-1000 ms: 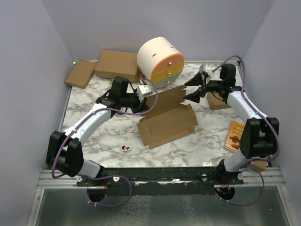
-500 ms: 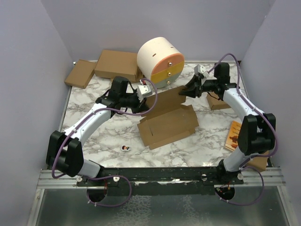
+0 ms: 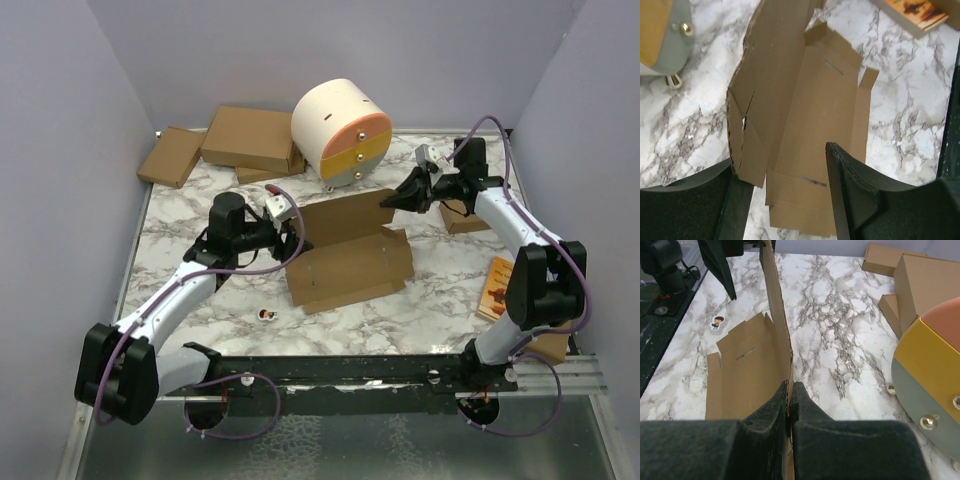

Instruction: Fold the paper box

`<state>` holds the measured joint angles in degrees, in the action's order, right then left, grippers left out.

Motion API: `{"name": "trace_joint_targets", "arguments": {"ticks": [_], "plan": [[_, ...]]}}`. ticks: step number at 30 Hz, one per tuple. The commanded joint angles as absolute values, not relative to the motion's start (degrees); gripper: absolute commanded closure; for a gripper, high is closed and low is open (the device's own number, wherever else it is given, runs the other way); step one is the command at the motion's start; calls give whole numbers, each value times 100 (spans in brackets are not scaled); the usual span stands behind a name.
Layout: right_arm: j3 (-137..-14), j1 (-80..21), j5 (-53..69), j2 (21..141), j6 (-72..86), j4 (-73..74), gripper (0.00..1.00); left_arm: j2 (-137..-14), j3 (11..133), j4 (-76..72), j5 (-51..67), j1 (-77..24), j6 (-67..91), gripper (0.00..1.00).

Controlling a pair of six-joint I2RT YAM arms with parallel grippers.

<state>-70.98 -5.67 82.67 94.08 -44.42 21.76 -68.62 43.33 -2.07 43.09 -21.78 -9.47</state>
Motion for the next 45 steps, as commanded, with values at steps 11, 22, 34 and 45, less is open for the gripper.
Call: {"name": "trace_joint_targets", "arguments": {"ticks": [11, 22, 34, 45], "plan": [[-7206, -554, 9011, 9026, -4623, 2502, 99, -6725, 3581, -3859, 5400, -1905, 1317, 60], [-7290, -554, 8970, 9082, -4324, 2488, 87, -6746, 3735, -3523, 5440, -1861, 970, 100], [-6183, 141, 8026, 8824, -3397, 1959, 10, -6105, 3665, -2493, 5377, -1668, -225, 100], [-5858, -76, 6685, 9914, -2508, 1809, 21, -5951, 3573, -2604, 5405, -1663, -204, 100]]}}
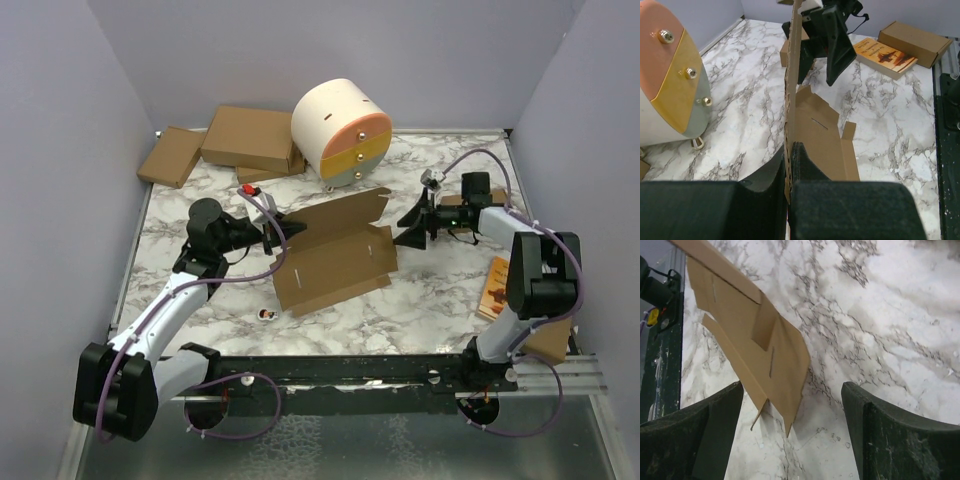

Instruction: Fold the paper box

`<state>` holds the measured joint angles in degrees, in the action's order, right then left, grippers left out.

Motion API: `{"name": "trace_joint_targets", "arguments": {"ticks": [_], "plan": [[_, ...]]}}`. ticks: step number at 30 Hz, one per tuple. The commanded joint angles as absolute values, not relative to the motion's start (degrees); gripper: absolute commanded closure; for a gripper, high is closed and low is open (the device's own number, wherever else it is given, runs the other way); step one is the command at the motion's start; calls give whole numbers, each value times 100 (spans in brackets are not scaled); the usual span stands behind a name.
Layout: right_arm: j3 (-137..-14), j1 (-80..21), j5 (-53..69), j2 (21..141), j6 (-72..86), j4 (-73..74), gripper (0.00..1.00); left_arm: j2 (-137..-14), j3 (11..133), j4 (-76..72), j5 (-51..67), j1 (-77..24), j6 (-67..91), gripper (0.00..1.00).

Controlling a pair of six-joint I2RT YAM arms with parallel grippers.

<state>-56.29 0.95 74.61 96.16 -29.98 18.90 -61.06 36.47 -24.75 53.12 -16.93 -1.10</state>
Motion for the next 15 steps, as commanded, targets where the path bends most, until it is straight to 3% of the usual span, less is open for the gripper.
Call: {"name": "trace_joint_targets", "arguments": {"ticks": [1, 7, 10, 15], "plan": [[-5880, -136, 6640, 10001, -2471, 1826, 23, -5940, 3569, -2617, 5407, -1668, -191, 100], [-6101, -298, 6644, 10371, -2370, 2132, 51, -5875, 3540, -2636, 5353, -1664, -186, 100], [-6149, -346, 6636, 10485, -2406, 2252, 57, -5863, 3533, -2692, 5382, -1663, -140, 100], [-6304, -404, 6723, 10506, -2529, 2458, 92, -5823, 3533, -2682, 5338, -1664, -163, 100]]}}
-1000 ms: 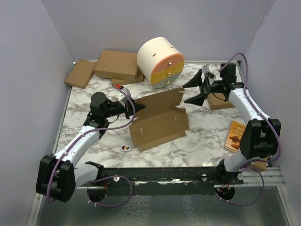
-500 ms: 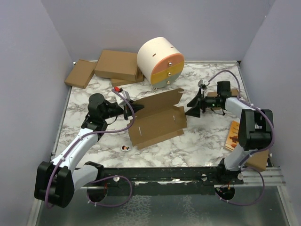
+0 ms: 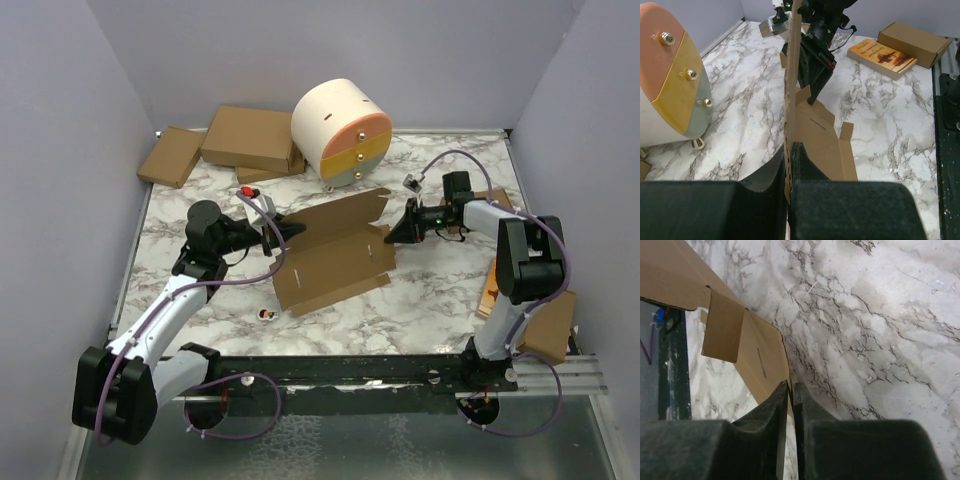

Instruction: Fold the paper box

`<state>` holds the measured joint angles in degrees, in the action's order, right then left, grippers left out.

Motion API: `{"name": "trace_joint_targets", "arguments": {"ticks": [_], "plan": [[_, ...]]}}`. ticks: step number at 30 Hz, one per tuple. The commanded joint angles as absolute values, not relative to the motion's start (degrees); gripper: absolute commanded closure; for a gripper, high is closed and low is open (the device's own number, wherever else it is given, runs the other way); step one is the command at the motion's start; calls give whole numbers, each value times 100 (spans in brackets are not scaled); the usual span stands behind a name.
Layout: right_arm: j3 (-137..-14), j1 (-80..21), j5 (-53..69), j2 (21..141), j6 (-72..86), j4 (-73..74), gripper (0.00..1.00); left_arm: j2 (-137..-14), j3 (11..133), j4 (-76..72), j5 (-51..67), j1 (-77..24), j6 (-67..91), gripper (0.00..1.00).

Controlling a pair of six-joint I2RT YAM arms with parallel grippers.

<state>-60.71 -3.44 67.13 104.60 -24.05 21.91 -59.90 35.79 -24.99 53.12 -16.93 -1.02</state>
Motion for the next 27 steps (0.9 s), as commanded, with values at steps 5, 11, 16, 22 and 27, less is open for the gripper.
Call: {"name": "trace_joint_targets", "arguments": {"ticks": [5, 11, 16, 22, 27], "plan": [[-6305, -477, 6575, 10042, -2293, 2130, 99, -5883, 3619, -2788, 5439, -1653, -145, 100], [-6358, -802, 5822, 9315, -1911, 1482, 99, -6186, 3988, -2724, 5655, -1654, -105, 100], [-6129, -873, 5421, 9084, -1263, 588, 99, -6290, 4309, -2367, 5718, -1653, -384, 100], [-5710, -1027, 5133, 8861, -812, -984, 99, -6496, 4608, -2067, 5690, -1657, -771, 100], [-4946, -1053, 5060, 9028, -330, -3068, 99, -6669, 4567, -2026, 5768, -1654, -910, 100]]}}
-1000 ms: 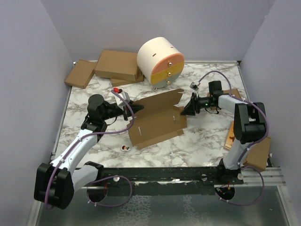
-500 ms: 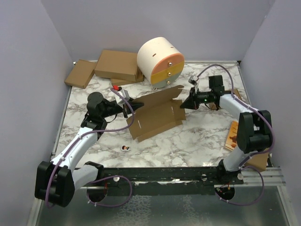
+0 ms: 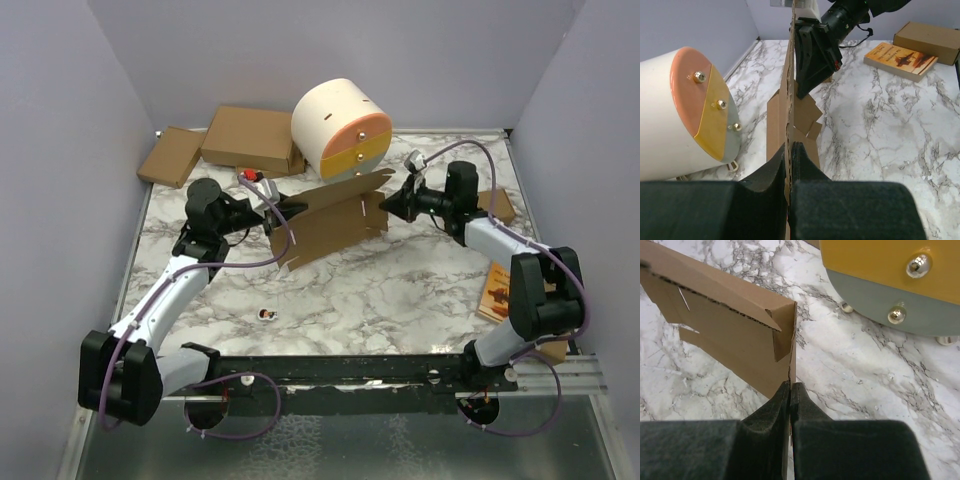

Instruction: Fold the paper box

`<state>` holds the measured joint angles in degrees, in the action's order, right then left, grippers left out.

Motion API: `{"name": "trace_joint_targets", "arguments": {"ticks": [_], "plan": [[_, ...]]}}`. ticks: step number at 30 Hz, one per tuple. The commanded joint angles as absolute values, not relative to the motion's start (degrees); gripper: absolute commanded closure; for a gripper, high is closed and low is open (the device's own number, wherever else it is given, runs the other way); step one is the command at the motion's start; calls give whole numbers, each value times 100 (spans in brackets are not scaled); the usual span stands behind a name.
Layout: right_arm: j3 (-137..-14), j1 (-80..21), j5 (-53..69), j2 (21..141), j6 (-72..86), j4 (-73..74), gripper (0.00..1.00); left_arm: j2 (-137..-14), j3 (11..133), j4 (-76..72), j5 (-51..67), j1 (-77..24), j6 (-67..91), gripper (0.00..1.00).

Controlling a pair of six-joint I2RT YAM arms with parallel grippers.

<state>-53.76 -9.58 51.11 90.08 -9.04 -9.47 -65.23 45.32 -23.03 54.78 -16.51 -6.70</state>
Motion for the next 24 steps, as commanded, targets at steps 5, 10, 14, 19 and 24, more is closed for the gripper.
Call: {"name": "trace_joint_targets", "arguments": {"ticks": [5, 10, 14, 19, 24], "plan": [[-4425, -1177, 5042, 9115, -213, -3778, 99, -6628, 4320, -1857, 5651, -1657, -1145, 100], [-3907, -1348, 4901, 9091, -149, -4353, 97, -6662, 4093, -1796, 5637, -1665, -1155, 100], [-3711, -1430, 4961, 9114, -182, -4439, 95, -6587, 3973, -1672, 5582, -1669, -1227, 100], [-3408, -1433, 5139, 9032, -133, -4650, 95, -6392, 3790, -1655, 5581, -1740, -1305, 100], [-3156, -1440, 5300, 9032, 79, -4928, 93, -6253, 3674, -1532, 5505, -1901, -1478, 100]]}}
